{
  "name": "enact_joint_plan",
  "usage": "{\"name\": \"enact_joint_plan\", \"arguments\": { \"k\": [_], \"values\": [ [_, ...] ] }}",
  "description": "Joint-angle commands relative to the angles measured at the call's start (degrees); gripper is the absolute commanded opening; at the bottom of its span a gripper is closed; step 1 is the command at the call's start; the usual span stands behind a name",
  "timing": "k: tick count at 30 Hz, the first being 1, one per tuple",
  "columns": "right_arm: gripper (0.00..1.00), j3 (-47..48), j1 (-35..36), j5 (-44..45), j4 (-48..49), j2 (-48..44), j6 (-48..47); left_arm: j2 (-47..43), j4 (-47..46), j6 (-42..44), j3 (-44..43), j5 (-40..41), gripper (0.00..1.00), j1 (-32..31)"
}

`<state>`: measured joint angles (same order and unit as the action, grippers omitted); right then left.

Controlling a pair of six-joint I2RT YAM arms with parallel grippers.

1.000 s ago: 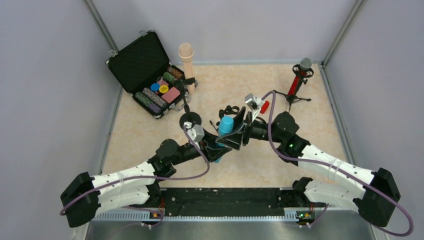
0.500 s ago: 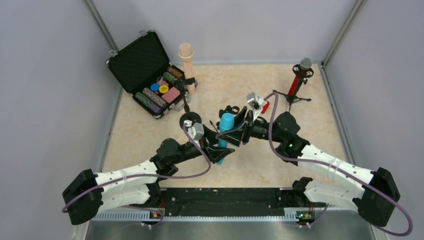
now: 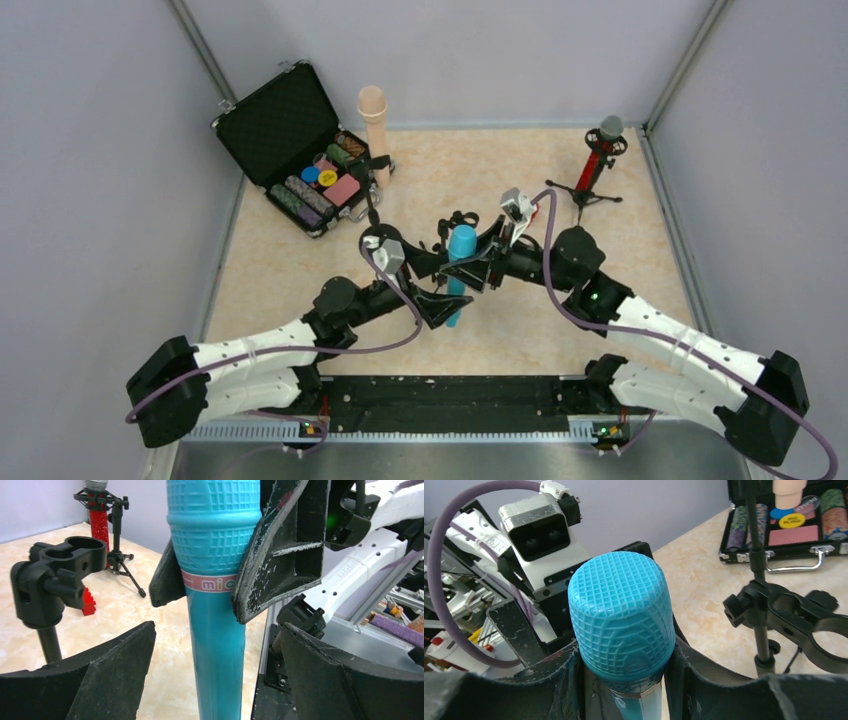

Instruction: Attach the microphones to the stand

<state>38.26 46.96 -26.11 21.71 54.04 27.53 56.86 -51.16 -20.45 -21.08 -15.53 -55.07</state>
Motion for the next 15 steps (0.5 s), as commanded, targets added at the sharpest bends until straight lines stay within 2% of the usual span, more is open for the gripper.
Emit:
{"name": "enact_joint_plan", "arguments": {
  "k": [1,9,15],
  "values": [
    [0.00,3.11,-0.76,4.97,-5.73,-2.66,-4.36,-1.48,-5.10,-2.32,1.60,4.30,0.99,0.14],
    [0.00,4.82,-2.00,8.09,-12.21,-5.00,-7.46,-5.73,-3.35,-3.02,5.25,12.45,0.99,0.26],
    [0.00,8.27,-2.25,14.15,-16.95,-8.03,-10.50,-9.16,7.09,-1.26,4.30,19.89,0.99,0.22]
  ]
}}
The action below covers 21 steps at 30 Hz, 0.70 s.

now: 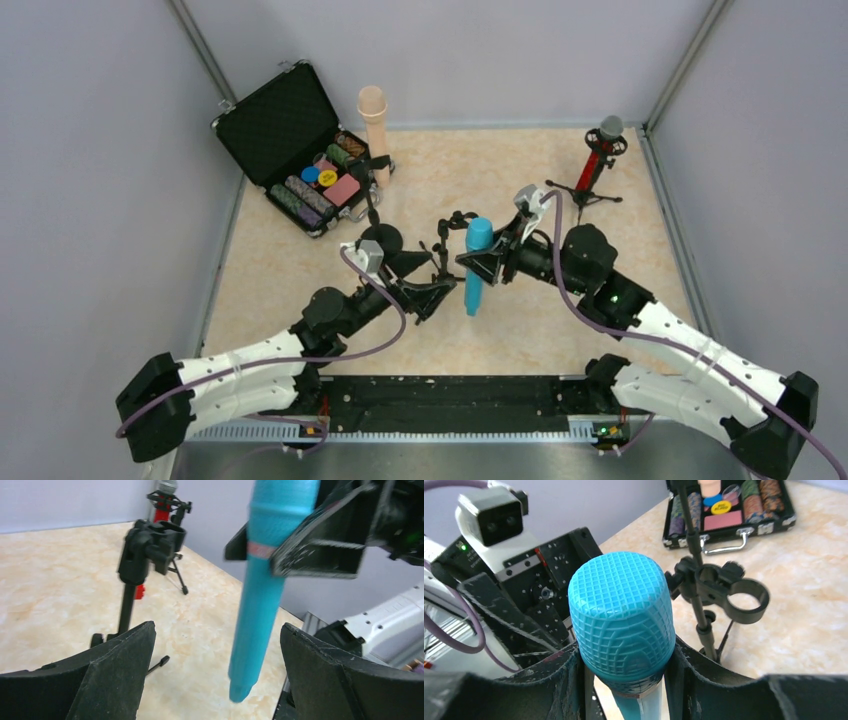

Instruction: Attach the microphones to the stand

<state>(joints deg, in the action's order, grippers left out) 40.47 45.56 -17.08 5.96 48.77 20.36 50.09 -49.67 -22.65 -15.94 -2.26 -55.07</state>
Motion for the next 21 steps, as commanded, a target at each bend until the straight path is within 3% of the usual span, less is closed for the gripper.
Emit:
{"name": "enact_joint_plan", "arguments": {
  "k": [1,8,15,21],
  "values": [
    [0.00,6.87,-0.83,6.31,-1.79,-3.02,-4.23,-2.91,8.20,1.90,-1.51,7.26,0.98,0.22],
    [0.00,13.98,-0.82,13.36,-5.22,-0.97,-10.95,-3.01,24.35,3.19,-5.67,11.66,0.97,0.14],
    [0.00,21.08,-0.82,15.67,-5.87,1.21,-17.15,0.47,22.91,1.78,-4.14,13.04,0.99,0.16],
    [0.00,23.46,-0.82,19.88,-4.53,1.55,-18.10,5.88,25.51,5.52,-8.17,12.80,0.99,0.14]
  ]
}}
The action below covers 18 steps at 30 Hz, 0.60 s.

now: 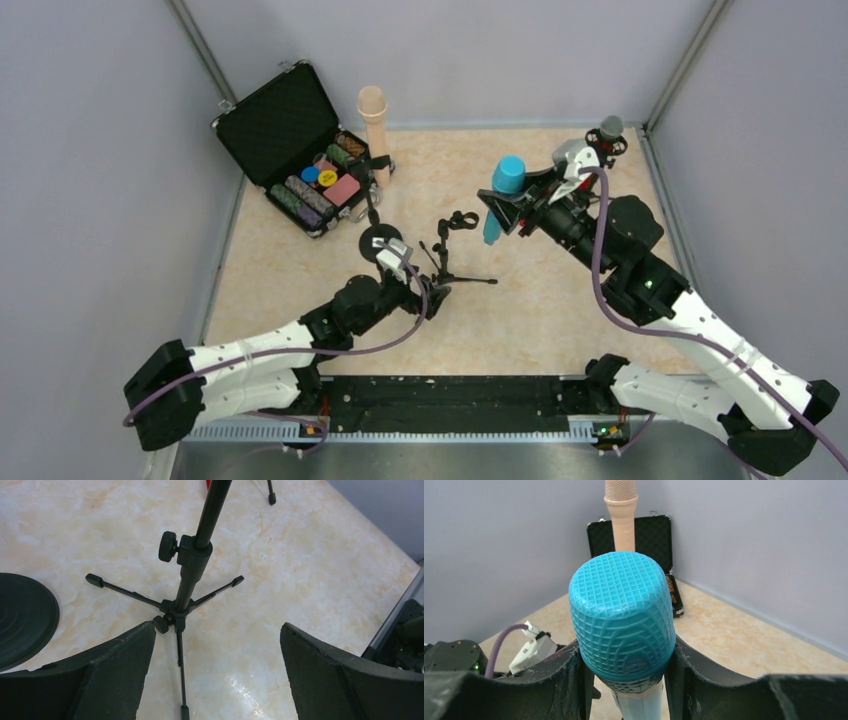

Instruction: Attach the microphones to the stand

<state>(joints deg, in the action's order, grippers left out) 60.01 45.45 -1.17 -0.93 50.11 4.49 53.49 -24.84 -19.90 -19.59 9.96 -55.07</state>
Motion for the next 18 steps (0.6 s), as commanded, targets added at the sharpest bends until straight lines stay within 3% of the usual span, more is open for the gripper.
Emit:
{"name": "enact_joint_plan", "arguments": {
  "k": [1,7,12,18],
  "values": [
    [0.00,4.20,-0.72,4.22,2.88,0.40,-2.52,3.35,1.73,3.25,-5.44,0.18,0.99,0.14],
    [0.00,8.29,-0.89,5.45,3.88,3.95,-2.76,6.77,3.24,4.17,-8.39,-1.57,0.99,0.14],
    [0.00,12.95,-2.90,1.53,2.58,8.49,-0.66,6.25,2.88,4.25,-8.21,-2.33,0.99,0.14],
    [0.00,15.89,-10.49,-11.86,4.03,11.91,7.54,4.21,2.72,3.91,-7.03,-1.99,0.99,0.14]
  ]
}}
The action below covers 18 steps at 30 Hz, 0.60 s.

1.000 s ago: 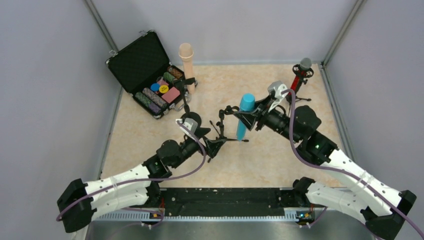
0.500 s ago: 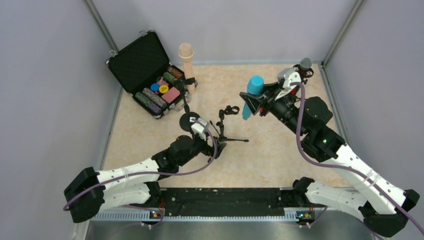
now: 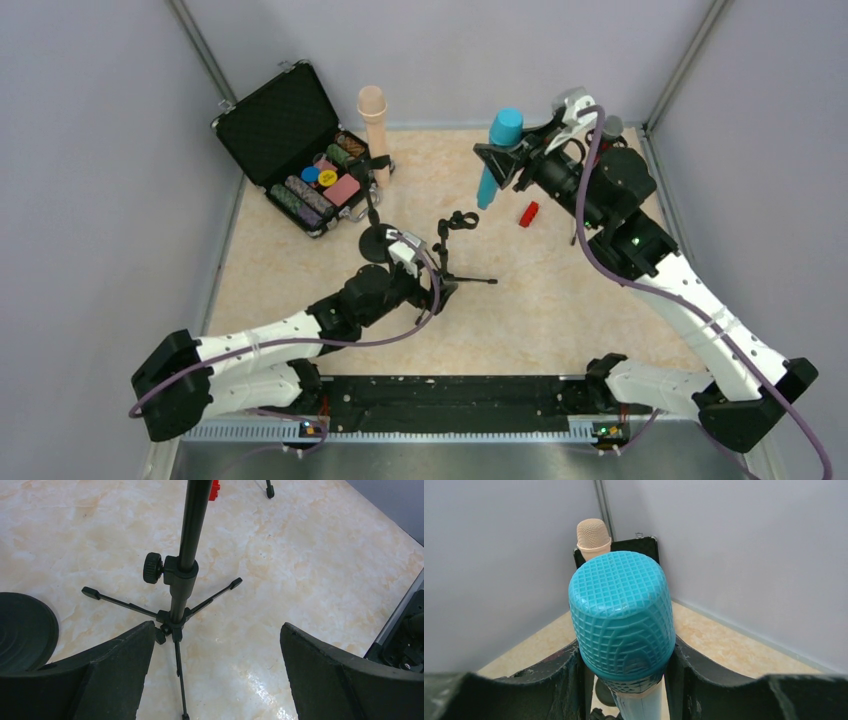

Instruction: Attach the microphones to the stand

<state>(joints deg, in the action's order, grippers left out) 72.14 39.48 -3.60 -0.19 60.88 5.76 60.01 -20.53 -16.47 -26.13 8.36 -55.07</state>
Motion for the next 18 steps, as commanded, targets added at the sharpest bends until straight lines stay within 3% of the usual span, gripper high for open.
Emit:
{"name": "enact_joint_plan", "arguments": {
  "k": [1,6,18],
  "values": [
    [0.00,3.72,-5.45,-11.18,3.99,1.54,7.59,-2.66,-1.53,0.35,-0.16,-0.14,0.99,0.14],
    [0.00,3.42,-8.47,-17.15,6.07,2.64,12.06,-3.82,-2.19,-0.14,1.36,0.38,0.99,0.14],
    [0.00,-0.72,-8.54,-17.48,9.02,1.76,13.52,-2.14,-1.73,0.87,0.51,0.25,0.99,0.14]
  ]
}}
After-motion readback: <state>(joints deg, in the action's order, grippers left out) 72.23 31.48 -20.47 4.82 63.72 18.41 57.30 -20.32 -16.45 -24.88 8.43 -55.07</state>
